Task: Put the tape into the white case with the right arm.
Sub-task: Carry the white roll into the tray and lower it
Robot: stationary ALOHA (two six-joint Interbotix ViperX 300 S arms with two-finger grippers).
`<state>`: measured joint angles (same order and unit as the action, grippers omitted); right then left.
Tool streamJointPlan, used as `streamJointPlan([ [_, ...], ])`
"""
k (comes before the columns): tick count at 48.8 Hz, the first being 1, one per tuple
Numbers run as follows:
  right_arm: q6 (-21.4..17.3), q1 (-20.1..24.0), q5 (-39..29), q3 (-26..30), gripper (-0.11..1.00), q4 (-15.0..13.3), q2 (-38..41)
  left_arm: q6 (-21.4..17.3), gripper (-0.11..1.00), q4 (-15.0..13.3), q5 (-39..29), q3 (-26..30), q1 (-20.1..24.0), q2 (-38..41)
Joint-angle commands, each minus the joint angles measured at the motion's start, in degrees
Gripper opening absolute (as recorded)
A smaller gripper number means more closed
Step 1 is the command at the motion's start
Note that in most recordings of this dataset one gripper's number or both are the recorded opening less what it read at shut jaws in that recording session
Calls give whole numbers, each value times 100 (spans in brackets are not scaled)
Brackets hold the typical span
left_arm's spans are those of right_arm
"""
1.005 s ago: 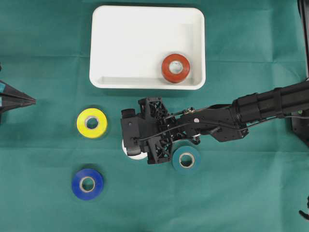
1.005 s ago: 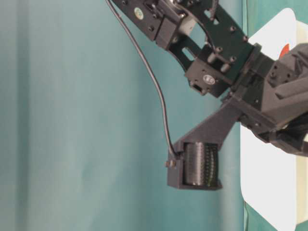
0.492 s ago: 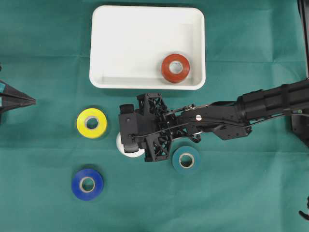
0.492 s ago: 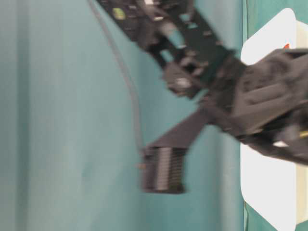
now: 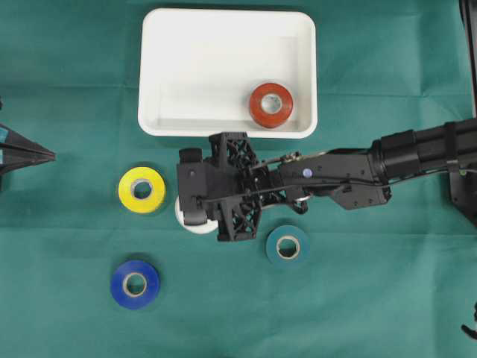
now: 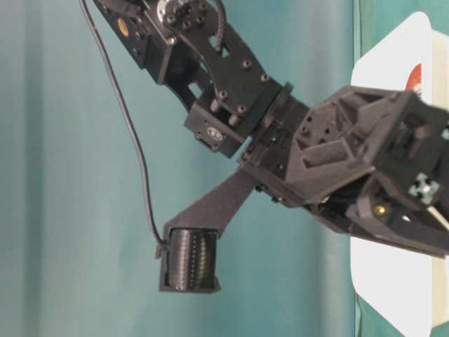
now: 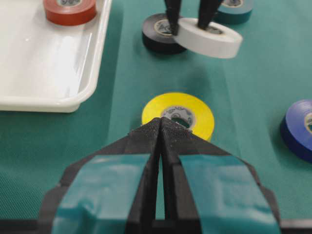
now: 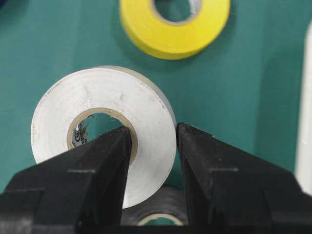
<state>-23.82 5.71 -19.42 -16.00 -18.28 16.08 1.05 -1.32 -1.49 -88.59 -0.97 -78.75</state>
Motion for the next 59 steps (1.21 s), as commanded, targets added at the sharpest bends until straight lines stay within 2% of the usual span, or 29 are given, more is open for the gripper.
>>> streamJointPlan([
  [1, -9, -167, 18, 185, 2, -9, -246, 0, 0, -9, 53, 62, 9, 53],
  [20, 0, -659, 35, 246, 2, -9, -255, -9, 0, -9, 53, 62, 9, 44],
  [59, 26, -2259, 220, 237, 2, -9, -387, -9, 0, -9, 53, 62, 9, 53],
])
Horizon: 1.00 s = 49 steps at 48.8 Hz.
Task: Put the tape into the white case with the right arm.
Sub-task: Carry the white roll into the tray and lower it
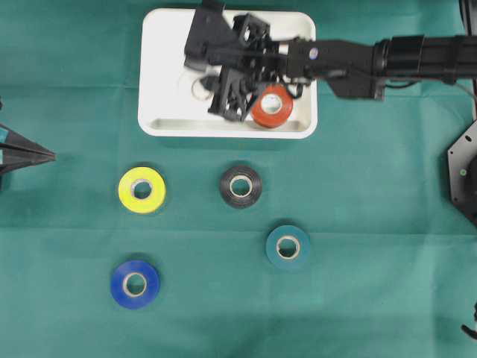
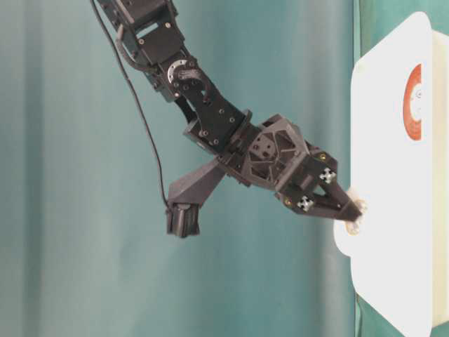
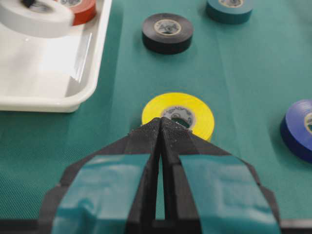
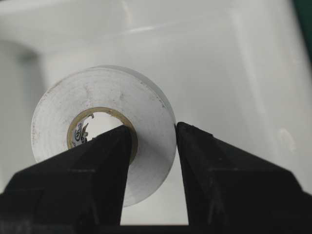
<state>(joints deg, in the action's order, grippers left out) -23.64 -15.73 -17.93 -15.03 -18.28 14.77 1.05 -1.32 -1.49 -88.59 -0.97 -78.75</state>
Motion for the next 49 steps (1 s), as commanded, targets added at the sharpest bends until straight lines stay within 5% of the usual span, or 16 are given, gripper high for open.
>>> streamJointPlan([
  [1, 9, -132, 79, 149, 2, -9, -255, -9, 0, -9, 53, 53, 9, 44],
  [49, 35, -677, 158, -299, 2, -62, -255, -9, 0, -9, 44, 62, 9, 44],
])
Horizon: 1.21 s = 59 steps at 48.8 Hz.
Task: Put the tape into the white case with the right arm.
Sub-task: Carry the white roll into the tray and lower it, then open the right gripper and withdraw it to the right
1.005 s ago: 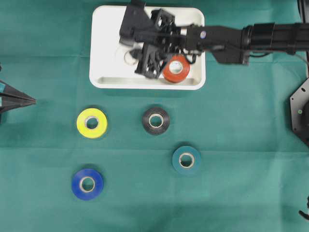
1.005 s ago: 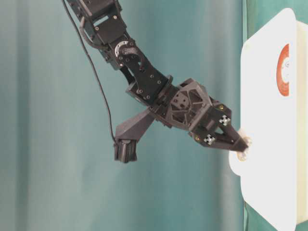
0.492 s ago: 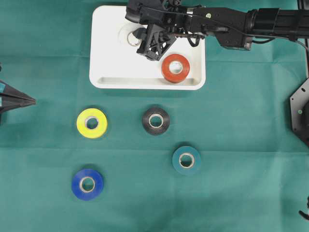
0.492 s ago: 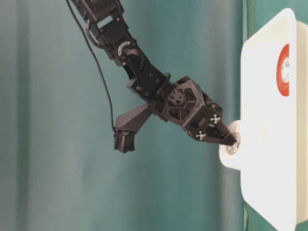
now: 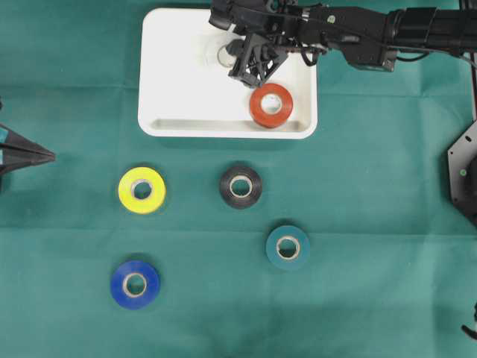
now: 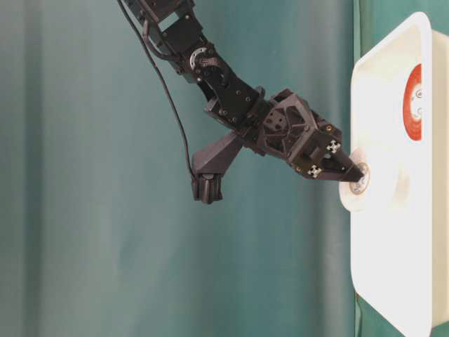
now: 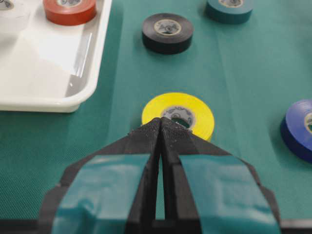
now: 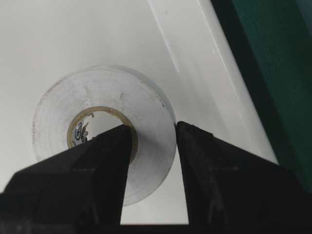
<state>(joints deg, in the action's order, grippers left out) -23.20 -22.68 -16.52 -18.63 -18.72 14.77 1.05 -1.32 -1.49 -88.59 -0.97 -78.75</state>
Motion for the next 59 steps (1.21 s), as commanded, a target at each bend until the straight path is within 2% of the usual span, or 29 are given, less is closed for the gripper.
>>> streamJointPlan([
  [1, -9, 18, 35, 62, 2, -18, -255, -9, 0, -9, 53, 62, 9, 44],
  [7, 0, 9, 53, 62, 2, -35, -255, -9, 0, -9, 53, 62, 9, 53],
  [15, -18, 0, 62, 35, 3, -193, -255, -9, 0, -9, 53, 62, 9, 44],
  [19, -26, -9, 62, -9, 18, -281, -255, -9, 0, -9, 53, 62, 9, 44],
  [22, -26, 0, 62, -44, 34, -325, -264, -9, 0, -9, 53, 62, 9, 53],
  [25, -26, 0, 62, -62, 54, -352, -264, 0, 0, -9, 53, 62, 9, 44],
  [27, -26, 0, 35, -70, 62, -352, -264, -9, 0, -9, 53, 62, 9, 53],
  [32, -26, 0, -26, -123, 58, -360, -281, 0, 0, -9, 53, 62, 9, 53],
  [41, -9, -9, -176, -439, 58, -369, -589, 0, 0, -9, 53, 62, 18, 53],
  [59, -44, -9, -88, -2118, 58, -369, -2057, 0, 0, -9, 53, 62, 9, 53],
])
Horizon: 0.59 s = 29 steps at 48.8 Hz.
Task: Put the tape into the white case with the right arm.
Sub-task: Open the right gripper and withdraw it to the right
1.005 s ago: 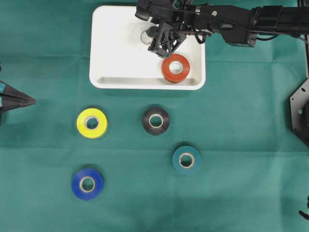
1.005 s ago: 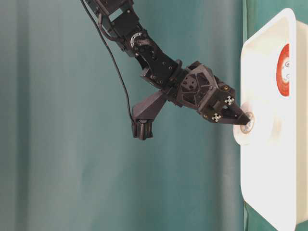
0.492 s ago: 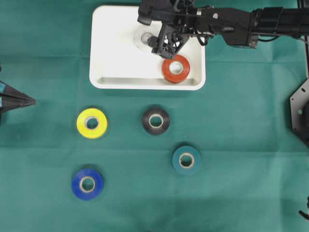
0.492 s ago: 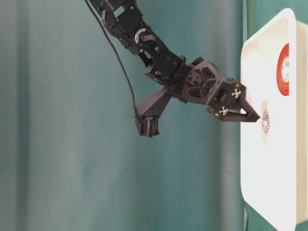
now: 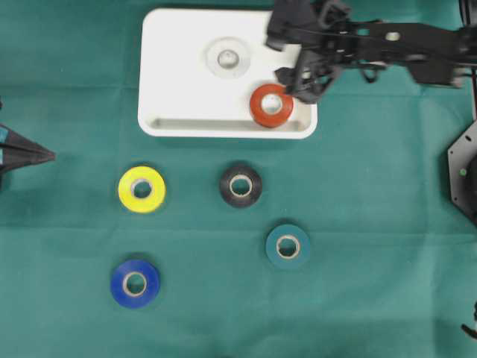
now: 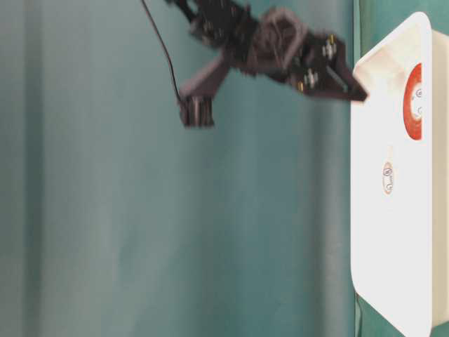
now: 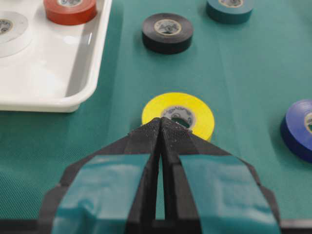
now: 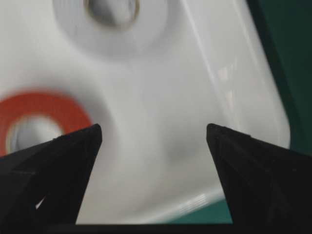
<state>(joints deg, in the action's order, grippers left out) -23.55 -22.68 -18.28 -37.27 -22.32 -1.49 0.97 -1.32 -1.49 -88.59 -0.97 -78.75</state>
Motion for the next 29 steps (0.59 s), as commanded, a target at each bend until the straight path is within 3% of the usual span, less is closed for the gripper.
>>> streamJointPlan([
  [1, -9, -9, 123, -343, 58, -18, -501, 9, 0, -9, 44, 62, 9, 53],
  [29, -35, -9, 1107, -2549, 58, 9, -2443, 9, 0, -9, 53, 62, 9, 44],
])
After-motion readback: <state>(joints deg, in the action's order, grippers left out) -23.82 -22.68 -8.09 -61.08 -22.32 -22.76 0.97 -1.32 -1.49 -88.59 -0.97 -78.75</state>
